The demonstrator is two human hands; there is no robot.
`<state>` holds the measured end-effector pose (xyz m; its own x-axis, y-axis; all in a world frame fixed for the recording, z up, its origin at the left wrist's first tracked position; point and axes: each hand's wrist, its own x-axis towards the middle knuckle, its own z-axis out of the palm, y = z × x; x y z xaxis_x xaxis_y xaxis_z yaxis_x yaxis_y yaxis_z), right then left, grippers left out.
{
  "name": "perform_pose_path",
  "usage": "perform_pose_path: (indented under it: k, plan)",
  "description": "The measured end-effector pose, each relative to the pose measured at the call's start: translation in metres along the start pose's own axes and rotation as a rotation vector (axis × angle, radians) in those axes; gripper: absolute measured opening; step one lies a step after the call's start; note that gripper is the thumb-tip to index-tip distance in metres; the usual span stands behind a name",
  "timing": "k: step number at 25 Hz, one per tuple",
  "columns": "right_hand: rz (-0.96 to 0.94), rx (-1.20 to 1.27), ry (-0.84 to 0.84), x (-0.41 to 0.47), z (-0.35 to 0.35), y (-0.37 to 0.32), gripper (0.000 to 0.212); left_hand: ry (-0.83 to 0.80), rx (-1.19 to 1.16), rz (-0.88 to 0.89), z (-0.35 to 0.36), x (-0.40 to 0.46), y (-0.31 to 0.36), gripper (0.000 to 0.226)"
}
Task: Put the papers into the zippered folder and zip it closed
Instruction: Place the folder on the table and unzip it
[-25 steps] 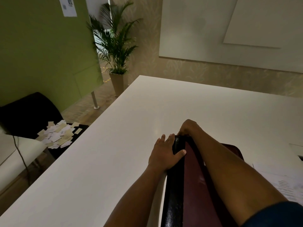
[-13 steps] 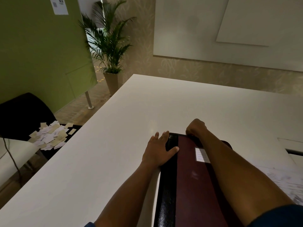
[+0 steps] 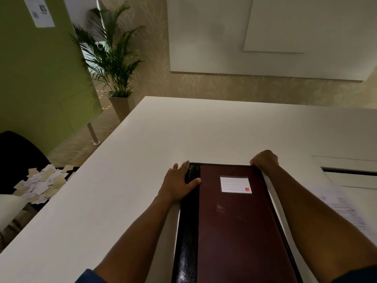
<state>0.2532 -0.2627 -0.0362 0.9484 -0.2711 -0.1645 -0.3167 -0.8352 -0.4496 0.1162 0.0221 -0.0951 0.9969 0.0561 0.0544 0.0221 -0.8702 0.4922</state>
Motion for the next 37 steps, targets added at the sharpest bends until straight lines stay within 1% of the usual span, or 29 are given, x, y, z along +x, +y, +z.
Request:
perform_pose_path:
  k: [4,6,7,8,9,12,13,15,17,19,22,24,27,29,32,35,37]
  plan:
    - [0.026,0.085,-0.060,-0.006,-0.012,0.011,0.020,-0.017,0.014,0.012,-0.002,0.001,0.002,0.087]
    - [-0.007,0.099,-0.080,-0.008,-0.014,0.016,0.016,-0.019,0.024,-0.003,-0.005,0.000,0.004,0.084]
    - [-0.054,0.124,-0.106,-0.007,-0.014,0.019,0.010,-0.021,0.034,-0.027,-0.005,-0.002,0.007,0.081]
    - [-0.121,0.163,-0.138,-0.004,-0.014,0.025,0.009,-0.018,0.045,-0.068,-0.004,-0.004,0.014,0.077]
    - [-0.182,0.192,-0.172,-0.001,-0.016,0.030,0.015,-0.014,0.055,-0.126,-0.001,-0.004,0.023,0.073]
    - [-0.315,0.182,-0.259,0.000,-0.022,0.044,0.027,0.004,0.045,-0.329,0.009,-0.002,0.064,0.073]
    - [-0.359,0.140,-0.246,0.001,-0.021,0.047,0.027,0.012,0.043,-0.350,0.014,-0.001,0.078,0.073]
    - [-0.432,0.089,-0.160,-0.002,-0.018,0.050,0.022,0.027,0.091,-0.303,0.024,-0.001,0.094,0.069]
    - [-0.473,0.134,-0.066,-0.007,-0.013,0.053,0.013,0.025,0.159,-0.262,0.031,-0.002,0.096,0.069]
    - [-0.497,0.180,-0.020,-0.012,-0.010,0.059,0.008,0.028,0.179,-0.267,0.037,-0.003,0.093,0.070]
    - [-0.468,0.242,0.005,-0.020,-0.010,0.069,0.014,0.047,0.185,-0.267,0.041,-0.002,0.089,0.071]
    - [-0.452,0.231,0.029,-0.028,-0.009,0.078,0.017,0.042,0.183,-0.265,0.041,-0.001,0.089,0.071]
    - [-0.454,0.180,0.062,-0.042,-0.009,0.088,0.017,0.043,0.171,-0.265,0.039,-0.004,0.091,0.070]
    - [-0.488,0.108,0.102,-0.054,-0.010,0.093,0.019,0.045,0.142,-0.256,0.034,-0.005,0.092,0.071]
    - [-0.521,-0.055,0.198,-0.071,-0.011,0.096,0.023,0.046,0.127,-0.188,0.025,-0.010,0.090,0.073]
    - [-0.453,-0.137,0.269,-0.088,-0.011,0.099,0.023,0.049,0.142,-0.129,0.021,-0.019,0.086,0.074]
    - [-0.504,-0.191,0.309,-0.100,-0.012,0.102,0.020,0.051,0.152,-0.119,0.021,-0.029,0.087,0.073]
